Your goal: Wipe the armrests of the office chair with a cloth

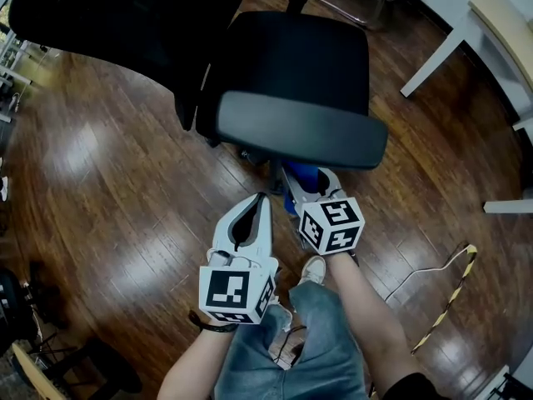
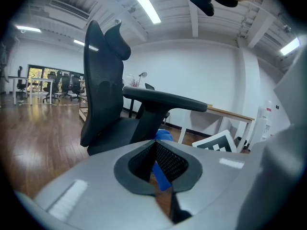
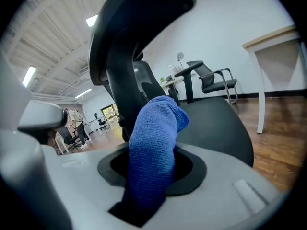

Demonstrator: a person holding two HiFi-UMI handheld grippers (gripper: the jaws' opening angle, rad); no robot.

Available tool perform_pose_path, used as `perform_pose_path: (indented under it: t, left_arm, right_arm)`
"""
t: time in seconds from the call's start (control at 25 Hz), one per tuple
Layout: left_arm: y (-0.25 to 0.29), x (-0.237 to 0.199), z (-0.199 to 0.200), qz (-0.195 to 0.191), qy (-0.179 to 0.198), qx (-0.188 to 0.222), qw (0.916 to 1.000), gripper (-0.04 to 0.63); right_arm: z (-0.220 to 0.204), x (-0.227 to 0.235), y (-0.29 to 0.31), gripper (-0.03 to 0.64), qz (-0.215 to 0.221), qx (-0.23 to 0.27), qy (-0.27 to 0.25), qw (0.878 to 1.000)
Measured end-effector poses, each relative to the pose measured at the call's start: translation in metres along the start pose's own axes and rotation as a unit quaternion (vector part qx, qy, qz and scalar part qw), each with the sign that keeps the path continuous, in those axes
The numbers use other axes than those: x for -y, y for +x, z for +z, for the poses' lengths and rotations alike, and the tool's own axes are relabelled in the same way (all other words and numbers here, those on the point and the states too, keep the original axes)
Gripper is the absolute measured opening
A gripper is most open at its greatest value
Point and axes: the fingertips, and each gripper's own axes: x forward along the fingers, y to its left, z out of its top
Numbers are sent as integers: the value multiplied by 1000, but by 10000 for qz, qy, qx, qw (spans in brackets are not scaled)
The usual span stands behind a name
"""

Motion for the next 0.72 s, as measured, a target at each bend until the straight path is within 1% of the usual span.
perform_pose_path:
  t: [0.32, 0.44, 0.56, 0.72]
  left_arm:
    - [-10, 8, 15, -89, -109, -13, 9999, 3]
    - [-13, 6, 19, -105, -147, -9, 9998, 3]
    - [-16, -2, 13, -97, -168, -25, 9998, 3]
    - [-21, -17, 4, -59, -196, -48, 9998, 3]
  right_arm:
    - [41, -10, -26, 141, -97, 322, -77, 9994]
    - [46, -12, -29, 141, -161, 383, -94, 9991]
    - [36, -15, -31, 141, -291, 344, -94, 9989]
    - [-2, -30, -30, 141, -332, 113, -127, 9993]
